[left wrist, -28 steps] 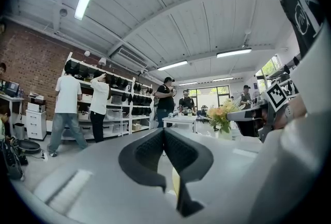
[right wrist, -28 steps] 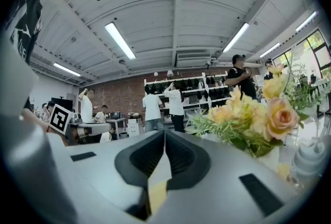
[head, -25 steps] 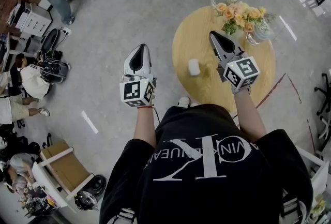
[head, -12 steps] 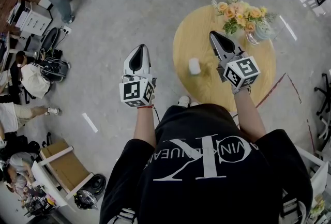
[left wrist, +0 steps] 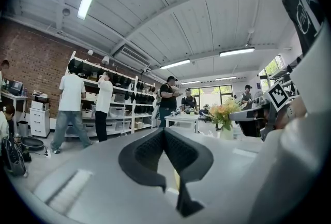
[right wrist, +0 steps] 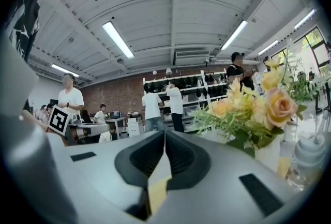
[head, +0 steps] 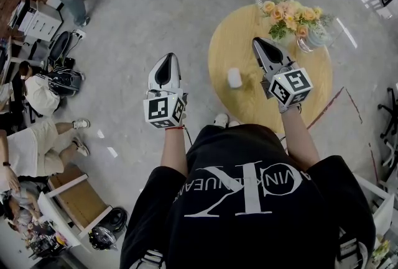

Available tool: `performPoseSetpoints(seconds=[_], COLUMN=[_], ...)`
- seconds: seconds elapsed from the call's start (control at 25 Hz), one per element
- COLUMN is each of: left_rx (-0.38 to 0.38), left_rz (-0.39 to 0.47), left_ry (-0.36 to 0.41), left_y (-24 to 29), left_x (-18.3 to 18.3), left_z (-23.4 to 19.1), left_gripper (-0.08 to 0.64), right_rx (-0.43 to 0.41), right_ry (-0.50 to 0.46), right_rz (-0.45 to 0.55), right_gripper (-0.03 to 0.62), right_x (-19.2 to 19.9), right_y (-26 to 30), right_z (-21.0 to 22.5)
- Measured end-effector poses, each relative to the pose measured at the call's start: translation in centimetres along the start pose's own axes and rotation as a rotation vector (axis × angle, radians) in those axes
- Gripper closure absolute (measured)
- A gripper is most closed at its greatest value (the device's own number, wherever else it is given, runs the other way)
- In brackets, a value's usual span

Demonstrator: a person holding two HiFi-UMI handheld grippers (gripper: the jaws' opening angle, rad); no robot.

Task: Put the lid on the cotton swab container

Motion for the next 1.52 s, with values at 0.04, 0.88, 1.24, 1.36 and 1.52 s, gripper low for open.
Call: performPoseSetpoints(seconds=[0.04, 0.88, 1.24, 1.36, 1.52], left_rx=[-0.002, -0.026, -0.022, -0.021, -0.02], left_rz=[0.0, 0.032, 0.03, 0.027, 0.023], left_ry=[0.0, -0.001, -0.005, -0.004, -0.006], left_y=[0.0, 0.2, 0.6, 0.7, 0.8], left_x=[0.0, -0.6, -0.5, -0.4, -0.3], left_z=[0.0, -1.0, -1.1, -1.1, -1.2], left_gripper=[0.548, 0.548, 0.548, 0.548, 0.548], right_rx=[0.001, 0.02, 0.023, 0.02, 0.011], right_ry=[0.002, -0.008, -0.007, -0.006, 0.003], right_rz=[0.0, 0.031, 0.028, 0.024, 0.038], right_gripper=[0.573, 0.574, 0.573, 0.573, 0.572], right_x=[0.0, -0.3, -0.3, -0.2, -0.4], right_y=[0.0, 0.5, 0.7, 0.8, 1.0], right_z=[0.0, 0.1, 0.2, 0.2, 0.2])
Point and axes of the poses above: the fingertips, and each gripper's own axes: y forward along the fingers, z to its right, x out of its underside, the point moved 1 cm from there along -y, backward along the fingers, and after that the axes turned 15 degrees about -x, right-handed, at the moved point
